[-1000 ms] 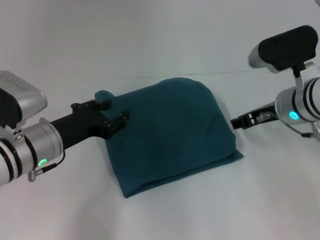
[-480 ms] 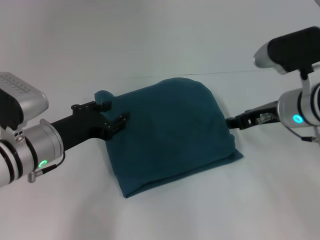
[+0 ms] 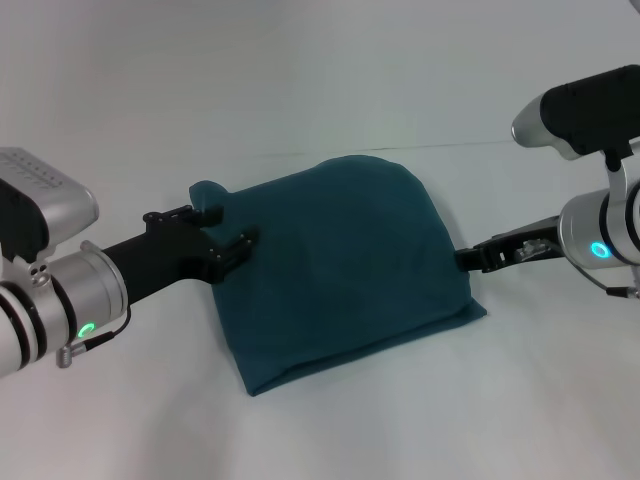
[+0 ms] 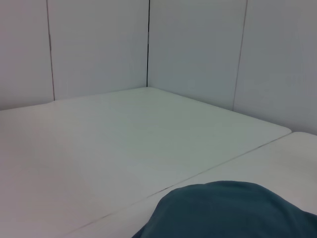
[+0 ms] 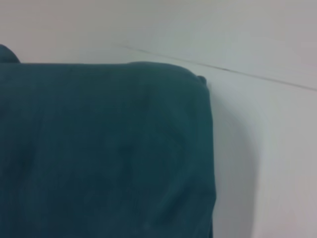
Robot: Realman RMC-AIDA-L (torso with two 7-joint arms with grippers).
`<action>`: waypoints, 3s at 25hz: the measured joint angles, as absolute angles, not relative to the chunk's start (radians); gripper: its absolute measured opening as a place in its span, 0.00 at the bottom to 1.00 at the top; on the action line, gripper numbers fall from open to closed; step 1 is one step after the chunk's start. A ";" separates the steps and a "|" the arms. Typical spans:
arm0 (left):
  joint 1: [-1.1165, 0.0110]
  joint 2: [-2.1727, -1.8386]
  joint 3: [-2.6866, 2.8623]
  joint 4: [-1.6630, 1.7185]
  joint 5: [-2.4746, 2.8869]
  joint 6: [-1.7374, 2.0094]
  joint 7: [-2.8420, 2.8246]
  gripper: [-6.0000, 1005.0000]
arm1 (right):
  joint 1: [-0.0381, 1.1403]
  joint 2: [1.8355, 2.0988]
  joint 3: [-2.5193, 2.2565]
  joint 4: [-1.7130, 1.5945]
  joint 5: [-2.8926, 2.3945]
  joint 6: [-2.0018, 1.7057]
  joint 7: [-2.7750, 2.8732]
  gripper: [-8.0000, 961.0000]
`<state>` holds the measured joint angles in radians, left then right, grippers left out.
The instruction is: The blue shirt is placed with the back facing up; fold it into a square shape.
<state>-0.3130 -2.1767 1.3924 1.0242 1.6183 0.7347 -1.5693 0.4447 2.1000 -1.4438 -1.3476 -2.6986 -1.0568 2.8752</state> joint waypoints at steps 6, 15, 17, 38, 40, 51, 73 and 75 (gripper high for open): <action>-0.313 -2.177 1.390 1.016 1.618 0.735 -1.569 0.54 | 0.444 2.099 -1.446 -1.308 -2.672 -1.035 2.869 0.61; -0.313 -2.177 1.387 1.012 1.618 0.735 -1.566 0.54 | 0.454 2.100 -1.452 -1.250 -2.639 -1.003 2.834 0.53; -0.313 -2.177 1.387 1.010 1.618 0.735 -1.566 0.54 | 0.456 2.099 -1.452 -1.241 -2.622 -0.997 2.821 0.51; -0.313 -2.177 1.387 1.008 1.618 0.733 -1.556 0.54 | 0.445 2.100 -1.526 -1.242 -2.602 -1.028 2.794 0.04; -0.313 -2.177 1.386 1.008 1.618 0.733 -1.556 0.54 | 0.436 2.100 -1.536 -1.257 -2.601 -1.029 2.797 0.04; -0.314 -2.177 1.385 1.008 1.618 0.731 -1.555 0.54 | 0.417 2.102 -1.579 -1.329 -2.576 -1.067 2.812 0.04; -0.315 -2.177 1.362 1.008 1.618 0.730 -1.543 0.54 | 0.379 2.099 -1.630 -1.455 -2.710 -1.131 2.922 0.11; -0.314 -2.177 1.362 1.008 1.618 0.730 -1.543 0.54 | 0.377 2.099 -1.627 -1.459 -2.713 -1.132 2.924 0.12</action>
<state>-0.3145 -2.1767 1.3619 1.0078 1.6183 0.7302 -1.5431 0.3766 2.0990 -1.6271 -1.4588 -2.7129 -1.1317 2.9240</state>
